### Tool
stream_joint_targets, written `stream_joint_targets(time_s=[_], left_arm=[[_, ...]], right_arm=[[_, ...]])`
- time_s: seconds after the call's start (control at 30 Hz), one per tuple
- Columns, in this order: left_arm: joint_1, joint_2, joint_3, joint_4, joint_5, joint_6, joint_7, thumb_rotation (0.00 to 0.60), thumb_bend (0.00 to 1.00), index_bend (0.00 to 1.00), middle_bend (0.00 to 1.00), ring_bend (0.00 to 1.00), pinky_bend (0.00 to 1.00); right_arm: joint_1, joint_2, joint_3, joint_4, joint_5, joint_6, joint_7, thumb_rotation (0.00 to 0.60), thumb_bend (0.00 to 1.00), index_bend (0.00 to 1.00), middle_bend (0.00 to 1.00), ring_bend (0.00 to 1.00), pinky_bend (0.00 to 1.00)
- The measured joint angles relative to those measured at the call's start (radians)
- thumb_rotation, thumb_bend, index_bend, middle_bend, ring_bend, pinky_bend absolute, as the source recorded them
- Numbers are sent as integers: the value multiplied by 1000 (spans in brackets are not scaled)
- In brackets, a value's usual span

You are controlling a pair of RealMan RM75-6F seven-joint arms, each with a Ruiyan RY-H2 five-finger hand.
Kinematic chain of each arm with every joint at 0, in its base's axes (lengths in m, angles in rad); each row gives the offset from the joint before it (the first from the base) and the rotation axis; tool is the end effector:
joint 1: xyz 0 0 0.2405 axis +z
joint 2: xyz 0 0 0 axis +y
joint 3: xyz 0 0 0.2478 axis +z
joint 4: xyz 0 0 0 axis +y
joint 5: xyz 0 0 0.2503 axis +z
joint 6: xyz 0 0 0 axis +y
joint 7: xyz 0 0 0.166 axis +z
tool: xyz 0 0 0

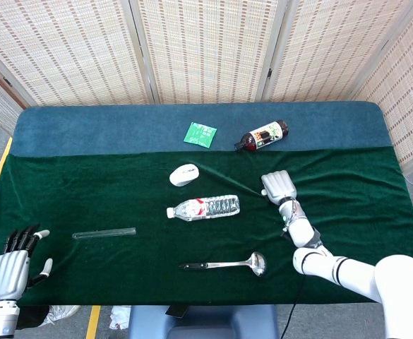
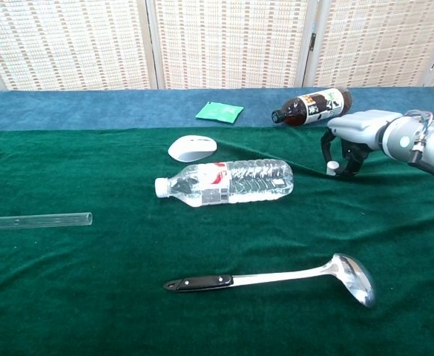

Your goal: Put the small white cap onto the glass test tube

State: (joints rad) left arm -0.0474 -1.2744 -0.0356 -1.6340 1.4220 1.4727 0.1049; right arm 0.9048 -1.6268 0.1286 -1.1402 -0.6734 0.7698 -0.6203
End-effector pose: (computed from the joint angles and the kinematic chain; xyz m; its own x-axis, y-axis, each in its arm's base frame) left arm -0.3121 0.1878 0.0649 0.3197 0.0613 0.9455 0.9412 0.0942 -0.3243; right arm -0.2025 -0.4352 -0.0725 0.6530 -0.3682 0.6618 -0.7513 -0.2044 0.6276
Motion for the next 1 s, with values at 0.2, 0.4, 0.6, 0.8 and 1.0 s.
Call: stream_joint_targets(time_s=[0.2, 0.4, 0.6, 0.8, 1.0], left_arm=[[-3, 3, -3, 1, 3, 0, -1, 600, 427, 243, 136, 104, 0], [-27, 23, -10, -2, 25, -14, 6, 600, 426, 255, 136, 109, 0], [-79, 46, -28, -1, 57, -52, 19, 600, 427, 286, 173, 195, 0], [-147, 52, -51, 15, 74, -114, 40, 600, 423, 349, 301, 333, 118], [-255, 36, -86, 35, 71, -229, 85, 600, 341, 389, 465, 534, 531]], right_arm=[[1, 5, 5, -11, 1, 8, 2, 600, 514, 563, 1000, 1000, 1000], [-13, 49, 10, -81, -24, 39, 21, 600, 541, 629, 1000, 1000, 1000], [-65, 153, 19, -234, -101, 107, 97, 600, 548, 646, 1000, 1000, 1000], [-151, 283, 19, -391, -205, 196, 205, 600, 550, 653, 1000, 1000, 1000], [-264, 425, 5, -524, -333, 308, 315, 600, 550, 653, 1000, 1000, 1000]])
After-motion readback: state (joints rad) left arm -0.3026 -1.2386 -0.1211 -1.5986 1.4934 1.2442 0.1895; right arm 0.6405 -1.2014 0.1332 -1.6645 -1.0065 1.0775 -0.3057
